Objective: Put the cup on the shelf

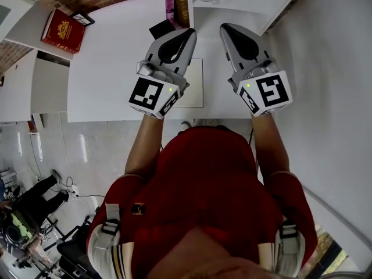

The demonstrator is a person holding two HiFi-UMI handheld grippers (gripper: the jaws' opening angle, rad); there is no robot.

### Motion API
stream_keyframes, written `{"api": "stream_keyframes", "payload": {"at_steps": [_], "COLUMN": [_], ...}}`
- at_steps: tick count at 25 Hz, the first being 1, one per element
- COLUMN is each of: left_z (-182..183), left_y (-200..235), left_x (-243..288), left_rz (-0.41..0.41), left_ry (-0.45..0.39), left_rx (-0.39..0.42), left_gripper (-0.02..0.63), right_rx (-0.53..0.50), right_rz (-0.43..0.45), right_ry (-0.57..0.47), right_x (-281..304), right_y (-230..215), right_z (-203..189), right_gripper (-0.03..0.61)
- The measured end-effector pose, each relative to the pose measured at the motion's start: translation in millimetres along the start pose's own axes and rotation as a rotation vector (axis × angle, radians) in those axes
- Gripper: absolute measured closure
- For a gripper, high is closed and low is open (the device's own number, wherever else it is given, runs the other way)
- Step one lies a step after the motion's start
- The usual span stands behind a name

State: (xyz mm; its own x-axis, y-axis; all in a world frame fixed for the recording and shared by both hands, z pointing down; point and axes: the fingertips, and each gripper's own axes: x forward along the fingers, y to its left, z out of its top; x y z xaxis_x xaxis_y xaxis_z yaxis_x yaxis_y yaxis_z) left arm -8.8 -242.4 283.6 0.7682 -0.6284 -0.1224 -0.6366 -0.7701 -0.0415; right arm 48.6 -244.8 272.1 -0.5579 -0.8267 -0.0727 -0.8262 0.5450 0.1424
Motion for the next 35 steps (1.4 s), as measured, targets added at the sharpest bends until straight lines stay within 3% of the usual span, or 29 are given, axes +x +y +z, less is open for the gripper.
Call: {"api": "stream_keyframes", "payload": {"at_steps": [35], "left_z": [3], "left_y": [-10], "left_x": [-13], "left_rz": [0.015], "left_ry": [-0.005], "left_rx": [-0.005], "left_gripper": [0.608], "right_rx": [0.001], "right_rz": [-0.015], "right_ry": [0.001], "right_x": [-24], "right_y": [15], "right_z": [-10], "right_gripper": [0.581]}}
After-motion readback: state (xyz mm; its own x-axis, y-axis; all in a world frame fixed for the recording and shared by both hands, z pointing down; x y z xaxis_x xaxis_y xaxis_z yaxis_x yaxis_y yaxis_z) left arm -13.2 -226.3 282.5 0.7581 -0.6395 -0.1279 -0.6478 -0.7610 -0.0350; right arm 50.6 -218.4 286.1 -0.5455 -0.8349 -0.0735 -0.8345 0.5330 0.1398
